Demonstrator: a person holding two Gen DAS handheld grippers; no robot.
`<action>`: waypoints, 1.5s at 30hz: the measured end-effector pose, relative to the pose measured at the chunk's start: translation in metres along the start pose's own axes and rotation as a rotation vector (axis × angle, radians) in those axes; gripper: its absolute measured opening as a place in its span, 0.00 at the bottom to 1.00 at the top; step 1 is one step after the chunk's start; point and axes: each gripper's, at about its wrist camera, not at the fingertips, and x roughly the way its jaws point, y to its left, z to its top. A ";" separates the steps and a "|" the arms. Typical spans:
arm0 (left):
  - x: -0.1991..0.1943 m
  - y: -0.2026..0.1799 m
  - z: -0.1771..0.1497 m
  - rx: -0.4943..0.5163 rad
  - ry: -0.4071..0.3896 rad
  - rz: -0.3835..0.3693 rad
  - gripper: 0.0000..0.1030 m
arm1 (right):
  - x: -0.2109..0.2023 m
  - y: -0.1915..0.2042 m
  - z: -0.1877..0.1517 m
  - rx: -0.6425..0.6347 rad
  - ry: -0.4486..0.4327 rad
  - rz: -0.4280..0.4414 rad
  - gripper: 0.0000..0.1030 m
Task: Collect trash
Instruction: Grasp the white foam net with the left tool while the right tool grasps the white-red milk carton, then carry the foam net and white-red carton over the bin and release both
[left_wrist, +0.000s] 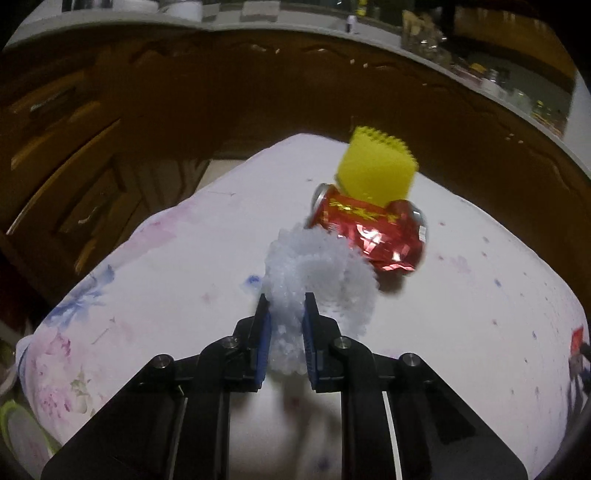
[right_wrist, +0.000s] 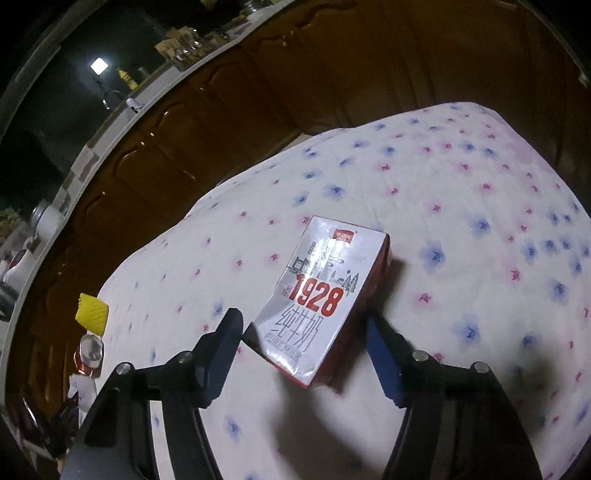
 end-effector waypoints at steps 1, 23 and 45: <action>-0.008 -0.004 -0.003 0.011 -0.009 -0.003 0.13 | -0.002 -0.001 -0.001 -0.002 -0.003 0.012 0.56; -0.097 -0.252 -0.087 0.390 0.067 -0.522 0.13 | -0.116 -0.053 -0.042 -0.020 -0.062 0.157 0.52; -0.167 -0.433 -0.162 0.671 0.084 -0.652 0.14 | -0.213 -0.143 -0.060 0.072 -0.202 0.114 0.52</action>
